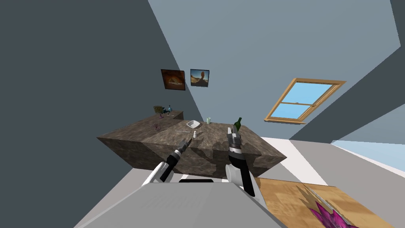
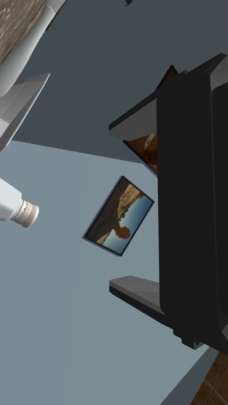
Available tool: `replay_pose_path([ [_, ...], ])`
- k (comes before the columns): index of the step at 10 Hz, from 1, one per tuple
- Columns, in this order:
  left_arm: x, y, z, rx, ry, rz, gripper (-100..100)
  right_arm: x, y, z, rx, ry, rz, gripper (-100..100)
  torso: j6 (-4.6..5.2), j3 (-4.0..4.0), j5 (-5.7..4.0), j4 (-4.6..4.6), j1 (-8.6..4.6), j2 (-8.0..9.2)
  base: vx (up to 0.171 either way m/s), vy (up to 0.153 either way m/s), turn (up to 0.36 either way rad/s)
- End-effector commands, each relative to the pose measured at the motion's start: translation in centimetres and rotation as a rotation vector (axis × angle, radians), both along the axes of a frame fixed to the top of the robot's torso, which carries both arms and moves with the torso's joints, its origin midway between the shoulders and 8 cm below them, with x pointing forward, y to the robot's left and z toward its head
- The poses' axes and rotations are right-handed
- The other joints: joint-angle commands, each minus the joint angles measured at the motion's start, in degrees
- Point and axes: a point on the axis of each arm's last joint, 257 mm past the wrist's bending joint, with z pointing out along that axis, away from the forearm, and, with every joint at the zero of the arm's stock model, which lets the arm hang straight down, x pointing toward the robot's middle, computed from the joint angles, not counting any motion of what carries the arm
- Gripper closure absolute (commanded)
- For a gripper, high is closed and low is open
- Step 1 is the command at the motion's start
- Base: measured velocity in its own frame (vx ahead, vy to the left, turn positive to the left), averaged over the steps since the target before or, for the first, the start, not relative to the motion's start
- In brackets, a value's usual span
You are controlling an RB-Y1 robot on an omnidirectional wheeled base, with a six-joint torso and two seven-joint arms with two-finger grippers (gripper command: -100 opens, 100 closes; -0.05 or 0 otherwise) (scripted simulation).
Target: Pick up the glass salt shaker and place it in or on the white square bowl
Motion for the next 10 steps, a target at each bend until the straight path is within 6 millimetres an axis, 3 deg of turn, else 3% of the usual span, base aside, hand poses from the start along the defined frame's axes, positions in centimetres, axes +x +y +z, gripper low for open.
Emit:
replay_pose_path([
  [1,0.6,-0.2,-1.2,0.057,0.003,-0.007,-100,0.0,0.0,0.0,0.000,0.000,0.000,0,0.00,0.00,0.00,0.00,0.00,0.00,0.006,-0.036,-0.035],
  [6,2.8,-0.2,-4.2,0.262,0.005,-0.030,-100,0.0,0.0,0.0,0.000,0.000,0.000,0,0.00,-0.05,0.00,-0.02,-0.01,-0.10,0.029,-0.048,-0.051],
  [10,4.4,0.3,-5.6,0.389,-0.001,-0.040,-100,0.0,0.0,0.0,0.000,0.000,0.000,0,-0.01,-0.11,0.01,-0.04,0.08,-0.19,0.064,-0.032,-0.035],
])
